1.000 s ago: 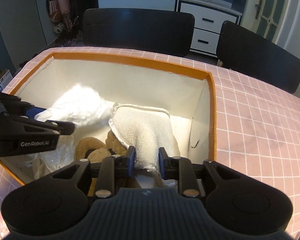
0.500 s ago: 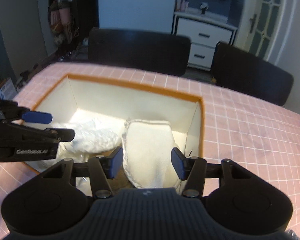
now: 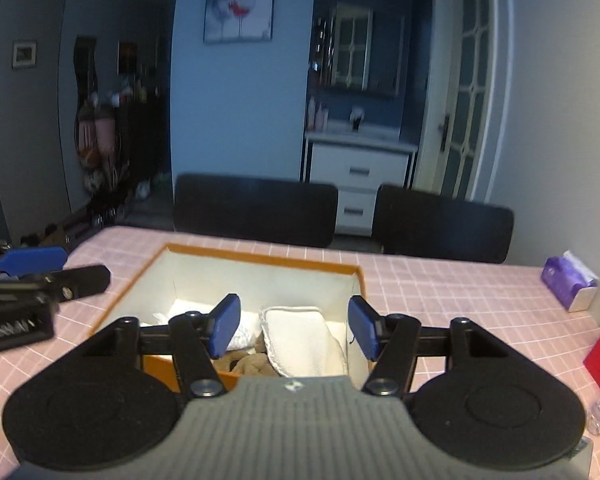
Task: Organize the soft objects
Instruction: 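Move both tools back toward the remaining items on the table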
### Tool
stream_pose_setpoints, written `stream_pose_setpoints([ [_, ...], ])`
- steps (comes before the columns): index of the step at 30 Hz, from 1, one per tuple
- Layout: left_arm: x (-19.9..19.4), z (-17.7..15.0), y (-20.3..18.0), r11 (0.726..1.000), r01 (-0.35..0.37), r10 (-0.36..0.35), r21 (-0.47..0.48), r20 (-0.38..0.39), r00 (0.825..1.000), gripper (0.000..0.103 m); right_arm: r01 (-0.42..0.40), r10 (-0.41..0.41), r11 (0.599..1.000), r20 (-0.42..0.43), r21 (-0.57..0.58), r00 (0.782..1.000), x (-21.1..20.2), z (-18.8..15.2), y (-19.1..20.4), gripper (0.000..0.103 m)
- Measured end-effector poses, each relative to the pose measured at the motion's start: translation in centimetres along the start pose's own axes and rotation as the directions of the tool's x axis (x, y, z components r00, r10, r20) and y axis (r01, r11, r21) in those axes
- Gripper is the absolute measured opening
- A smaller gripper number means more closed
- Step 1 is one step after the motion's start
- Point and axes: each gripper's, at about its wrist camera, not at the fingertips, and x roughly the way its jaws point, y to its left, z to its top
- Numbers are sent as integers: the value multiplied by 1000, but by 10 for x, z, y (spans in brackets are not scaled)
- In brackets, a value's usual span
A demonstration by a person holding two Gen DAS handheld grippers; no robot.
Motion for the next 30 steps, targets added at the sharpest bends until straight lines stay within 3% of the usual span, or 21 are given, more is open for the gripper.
stream_pose_setpoints([
  [6, -53, -27, -12, 999, 35, -37, 23, 93, 995, 68, -18, 21, 999, 90, -32, 996, -63, -40, 8, 67],
  [15, -93, -96, -33, 998, 57, -58, 18, 80, 995, 68, 44, -33, 998, 180, -55, 983, -125, -124, -1, 71],
  [21, -99, -146, -37, 997, 47, -46, -64, 23, 999, 68, 80, -80, 997, 116, 7, 990, -138, -177, -6, 71],
  [24, -103, -166, -38, 993, 39, -40, -107, -3, 999, 68, 60, -62, 997, 51, 47, 997, -135, -199, -8, 71],
  [30, -104, -197, -41, 995, 28, -34, -95, -62, 998, 68, 21, -16, 995, -58, 100, 998, -124, -236, -6, 71],
])
